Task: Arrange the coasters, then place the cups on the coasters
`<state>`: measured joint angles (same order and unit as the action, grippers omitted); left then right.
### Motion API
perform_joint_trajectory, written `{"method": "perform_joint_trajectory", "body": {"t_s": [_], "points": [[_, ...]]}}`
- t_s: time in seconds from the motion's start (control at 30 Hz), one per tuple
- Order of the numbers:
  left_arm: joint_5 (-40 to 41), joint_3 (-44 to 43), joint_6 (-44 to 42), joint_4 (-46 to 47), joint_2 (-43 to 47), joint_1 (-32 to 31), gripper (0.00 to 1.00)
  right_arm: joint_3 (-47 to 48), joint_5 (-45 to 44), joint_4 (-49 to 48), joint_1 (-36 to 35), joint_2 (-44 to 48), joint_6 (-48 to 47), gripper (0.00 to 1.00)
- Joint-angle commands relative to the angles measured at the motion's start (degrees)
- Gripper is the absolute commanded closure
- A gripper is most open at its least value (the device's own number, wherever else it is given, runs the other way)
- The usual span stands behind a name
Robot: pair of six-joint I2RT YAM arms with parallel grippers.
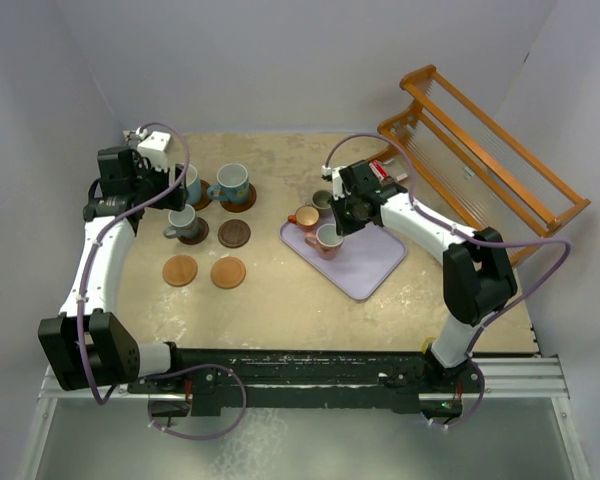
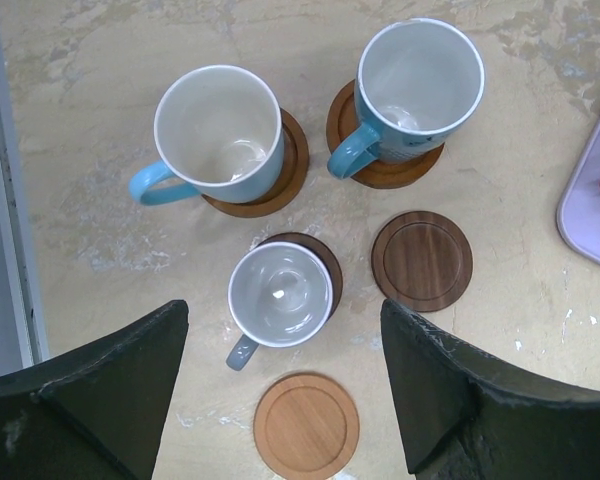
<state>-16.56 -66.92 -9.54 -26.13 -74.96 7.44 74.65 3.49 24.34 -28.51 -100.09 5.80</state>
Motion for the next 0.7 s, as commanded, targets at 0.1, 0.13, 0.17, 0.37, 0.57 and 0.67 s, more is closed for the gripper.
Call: {"method": "perform_joint_trajectory", "body": {"t_s": [0.1,0.13,0.17,0.37,0.57,0.67], "points": [[-1.81,1.06,-0.78,3.41,3.4,-1.63,0.25,8.04,1.42,4.99,-0.3,-1.2,-8.11,0.98],[-1.81,0.96,-0.95,3.45,3.49,-1.83,0.25,8.66,1.84,5.87,-0.36,-1.38,-9.42,0.98],[-1.75,0.93,-0.97,3.42,3.64,-2.04,0.25,9.07,2.28,6.61,-0.44,-1.49,-10.65,0.99],[-1.73,1.74,-0.81,3.18,3.87,-3.62,0.25,8.94,4.24,10.0,-0.54,-1.8,-19.99,0.99],[-1.29,2.09,-0.33,3.45,4.67,-4.99,0.25,7.43,5.96,10.04,-0.5,-1.5,-28.79,0.98],[-1.16,2.35,-0.18,3.41,5.15,-5.32,0.25,7.17,7.97,11.89,-0.5,-2.04,-31.93,0.96]]}}
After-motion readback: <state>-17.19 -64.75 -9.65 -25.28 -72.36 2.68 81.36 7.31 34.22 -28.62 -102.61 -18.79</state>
